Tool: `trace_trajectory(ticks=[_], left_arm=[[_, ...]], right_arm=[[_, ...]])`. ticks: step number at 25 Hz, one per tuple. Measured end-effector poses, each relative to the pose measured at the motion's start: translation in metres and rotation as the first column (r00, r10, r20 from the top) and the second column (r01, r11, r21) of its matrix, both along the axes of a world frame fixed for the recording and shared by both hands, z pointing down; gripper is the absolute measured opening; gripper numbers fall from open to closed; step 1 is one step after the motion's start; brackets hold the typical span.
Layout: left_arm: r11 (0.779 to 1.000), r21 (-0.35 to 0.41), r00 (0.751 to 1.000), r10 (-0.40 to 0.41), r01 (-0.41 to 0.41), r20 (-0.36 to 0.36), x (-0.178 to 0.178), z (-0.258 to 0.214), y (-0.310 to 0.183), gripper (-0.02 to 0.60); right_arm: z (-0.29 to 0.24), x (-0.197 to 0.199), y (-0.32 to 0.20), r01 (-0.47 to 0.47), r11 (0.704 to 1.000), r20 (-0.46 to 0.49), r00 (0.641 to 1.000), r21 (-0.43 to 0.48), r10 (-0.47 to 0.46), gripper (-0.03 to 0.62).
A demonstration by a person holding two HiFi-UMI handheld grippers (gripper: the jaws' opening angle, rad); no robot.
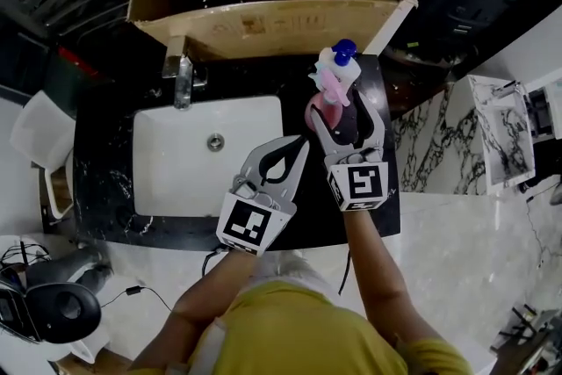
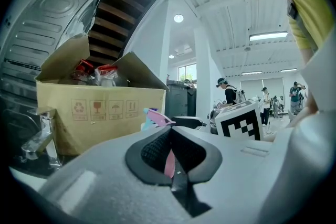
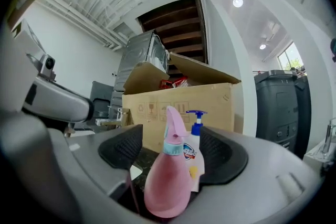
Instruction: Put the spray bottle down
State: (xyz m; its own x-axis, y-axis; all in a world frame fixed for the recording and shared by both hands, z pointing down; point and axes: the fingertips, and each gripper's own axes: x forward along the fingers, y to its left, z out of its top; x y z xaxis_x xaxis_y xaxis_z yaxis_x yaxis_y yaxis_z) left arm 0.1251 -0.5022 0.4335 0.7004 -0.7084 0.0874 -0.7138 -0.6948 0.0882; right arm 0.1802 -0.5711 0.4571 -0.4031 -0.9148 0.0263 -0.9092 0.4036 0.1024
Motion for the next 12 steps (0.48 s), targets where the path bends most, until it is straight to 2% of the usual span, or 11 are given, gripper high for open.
trace_trajectory(ticks=[8,10,12], left_arm=[[0.999,0.046,1.000,-0.011,0.012,-0.012,-0.007,-0.023,0.027,0.003],[0.998,0.054,1.000,-0.016,0.016,-0.015,-0.009,-0.029,0.035,0.003],[0.998,0.065,1.000,-0.018,0.019,-0.018,-0.011,-0.037,0.042,0.003]], right_arm=[[-0.026,0.025,0.047,-0.102,0.995,0.002,0.995,-0.018,0.102,0.301],[-0.035,0.030,0.064,-0.129,0.992,0.003,0.992,-0.012,0.129,0.226],[-0.045,0.033,0.080,-0.152,0.988,-0.005,0.988,0.005,0.152,0.122]])
